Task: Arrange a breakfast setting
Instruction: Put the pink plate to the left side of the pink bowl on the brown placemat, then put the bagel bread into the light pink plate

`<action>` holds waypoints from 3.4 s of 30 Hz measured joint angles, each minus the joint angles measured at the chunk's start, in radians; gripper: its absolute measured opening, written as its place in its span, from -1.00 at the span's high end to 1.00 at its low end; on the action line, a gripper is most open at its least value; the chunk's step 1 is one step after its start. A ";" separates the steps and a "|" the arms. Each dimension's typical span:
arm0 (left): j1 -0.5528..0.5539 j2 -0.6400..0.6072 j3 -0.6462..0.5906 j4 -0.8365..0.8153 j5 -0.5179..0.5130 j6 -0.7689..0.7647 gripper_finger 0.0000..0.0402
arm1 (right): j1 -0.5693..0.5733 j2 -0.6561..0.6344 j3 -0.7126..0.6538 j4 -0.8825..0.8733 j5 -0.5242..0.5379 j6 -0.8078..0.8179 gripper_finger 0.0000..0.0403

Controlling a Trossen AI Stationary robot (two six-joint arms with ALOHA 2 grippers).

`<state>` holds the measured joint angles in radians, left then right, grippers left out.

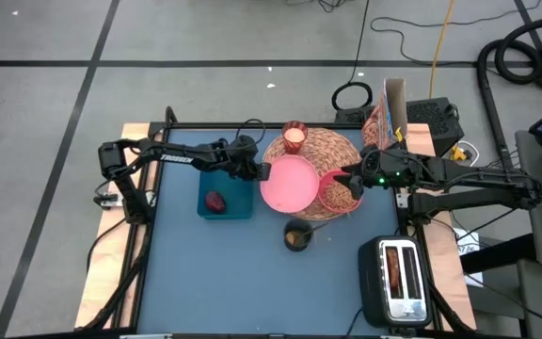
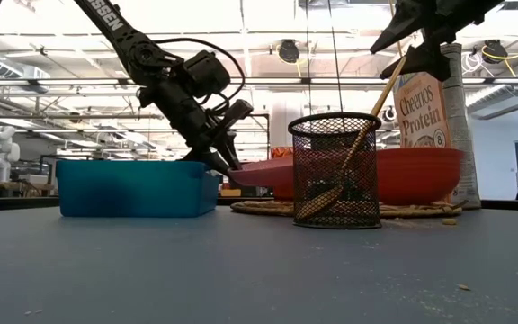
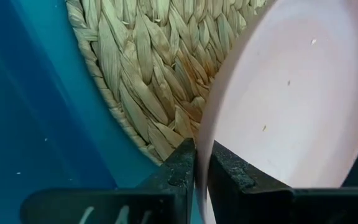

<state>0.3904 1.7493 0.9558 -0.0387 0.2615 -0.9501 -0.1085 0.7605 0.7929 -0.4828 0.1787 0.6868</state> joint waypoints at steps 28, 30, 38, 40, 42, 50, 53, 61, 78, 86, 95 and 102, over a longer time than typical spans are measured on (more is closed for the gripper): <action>0.000 0.000 0.000 0.003 0.000 -0.002 0.77 | 0.000 0.000 0.000 0.000 0.000 0.000 -0.21; 0.000 0.000 0.000 0.005 0.000 0.002 0.77 | 0.000 0.000 0.000 0.000 0.000 0.000 -0.21; 0.000 0.000 0.000 0.007 0.000 0.033 0.77 | 0.000 0.000 0.000 0.000 0.000 0.000 -0.21; 0.000 0.000 0.000 0.007 0.000 0.033 0.75 | 0.000 0.000 0.000 0.000 0.000 0.000 -0.21; 0.000 0.000 0.000 0.008 0.000 0.038 0.69 | 0.000 0.000 0.000 0.000 0.000 0.000 -0.21; 0.000 -0.001 0.000 0.015 -0.009 0.033 0.62 | 0.000 0.000 0.000 0.000 0.000 0.000 -0.21; 0.000 -0.001 0.000 0.015 -0.008 0.052 0.60 | 0.000 0.000 0.000 0.000 0.000 0.000 -0.21; -0.001 -0.003 0.001 0.021 -0.001 0.055 0.25 | 0.000 0.000 0.000 0.000 0.000 0.007 -0.21; 0.023 -0.072 -0.002 0.022 -0.010 0.085 0.11 | 0.000 0.000 0.000 0.000 0.000 0.005 -0.21; 0.044 -0.149 -0.002 -0.043 -0.014 0.159 0.11 | 0.000 -0.002 0.000 0.021 -0.034 -0.034 -0.21; 0.036 -0.253 -0.001 -0.031 -0.005 0.345 0.11 | 0.000 -0.041 0.000 0.321 -0.341 -0.117 -0.21; 0.027 -0.275 0.002 -0.004 -0.009 0.402 0.11 | 0.000 -0.103 0.000 0.358 -0.388 0.000 -0.21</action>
<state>0.4179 1.4745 0.9581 -0.0424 0.2524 -0.5483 -0.1081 0.6576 0.7934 -0.1247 -0.2093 0.6872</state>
